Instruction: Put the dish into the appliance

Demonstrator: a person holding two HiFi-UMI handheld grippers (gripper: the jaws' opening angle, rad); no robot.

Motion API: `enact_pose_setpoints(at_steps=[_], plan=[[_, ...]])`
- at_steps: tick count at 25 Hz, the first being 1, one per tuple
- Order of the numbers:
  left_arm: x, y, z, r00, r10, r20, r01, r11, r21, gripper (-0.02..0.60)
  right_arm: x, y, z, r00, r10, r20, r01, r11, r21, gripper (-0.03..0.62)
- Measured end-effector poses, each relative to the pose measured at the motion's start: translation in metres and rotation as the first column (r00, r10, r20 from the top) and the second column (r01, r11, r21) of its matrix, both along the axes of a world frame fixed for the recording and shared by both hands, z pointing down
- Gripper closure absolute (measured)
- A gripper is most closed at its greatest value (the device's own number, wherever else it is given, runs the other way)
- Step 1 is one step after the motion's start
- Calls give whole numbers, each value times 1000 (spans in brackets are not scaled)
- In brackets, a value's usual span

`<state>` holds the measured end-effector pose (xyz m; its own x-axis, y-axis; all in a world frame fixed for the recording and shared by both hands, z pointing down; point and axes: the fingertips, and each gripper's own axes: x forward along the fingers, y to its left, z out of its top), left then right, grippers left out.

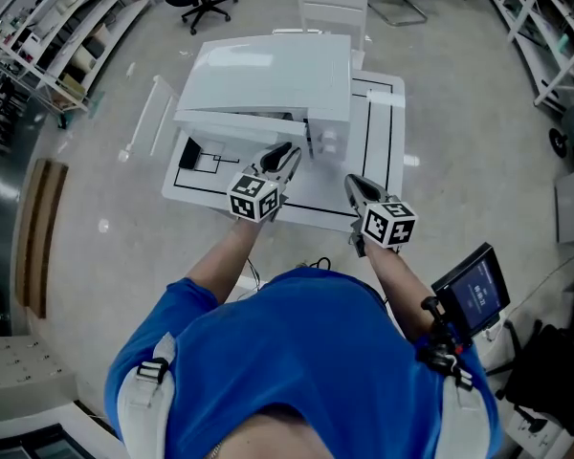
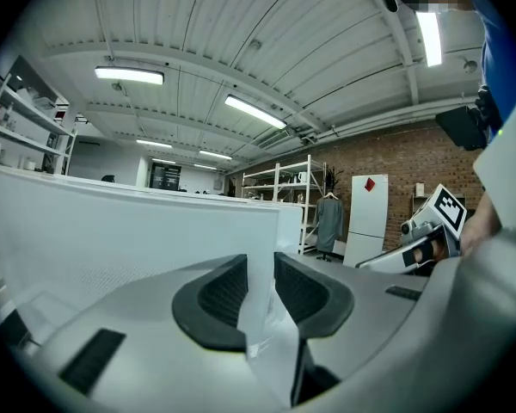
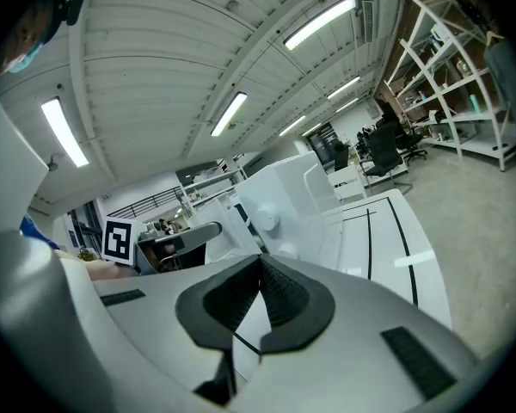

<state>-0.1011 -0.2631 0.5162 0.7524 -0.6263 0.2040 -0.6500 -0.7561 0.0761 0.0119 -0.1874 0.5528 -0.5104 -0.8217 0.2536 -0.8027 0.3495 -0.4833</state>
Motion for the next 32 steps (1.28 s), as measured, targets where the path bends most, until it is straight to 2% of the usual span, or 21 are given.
enact_pose_setpoints(at_steps=[9,12,16,32], plan=[[6,-17,-6,1000,-22,-5,22,1000,-21,477,5,-2,-2,1000,23,3,-23,1000,-2,592],[0,-21,-6,998,-55,-13,55,998,-31,538,6,-2,-1,1000,27,4,-27,1000,-5,592],[-3,-23,-6,997,-83,-5,82,996,-28,574,8,-2,0,1000,31,1,-31,999,-7,592],[0,-34,-7,987,-158,2,158,987,-39,574,18,-5,6,999,39,-6,-39,999,-24,592]])
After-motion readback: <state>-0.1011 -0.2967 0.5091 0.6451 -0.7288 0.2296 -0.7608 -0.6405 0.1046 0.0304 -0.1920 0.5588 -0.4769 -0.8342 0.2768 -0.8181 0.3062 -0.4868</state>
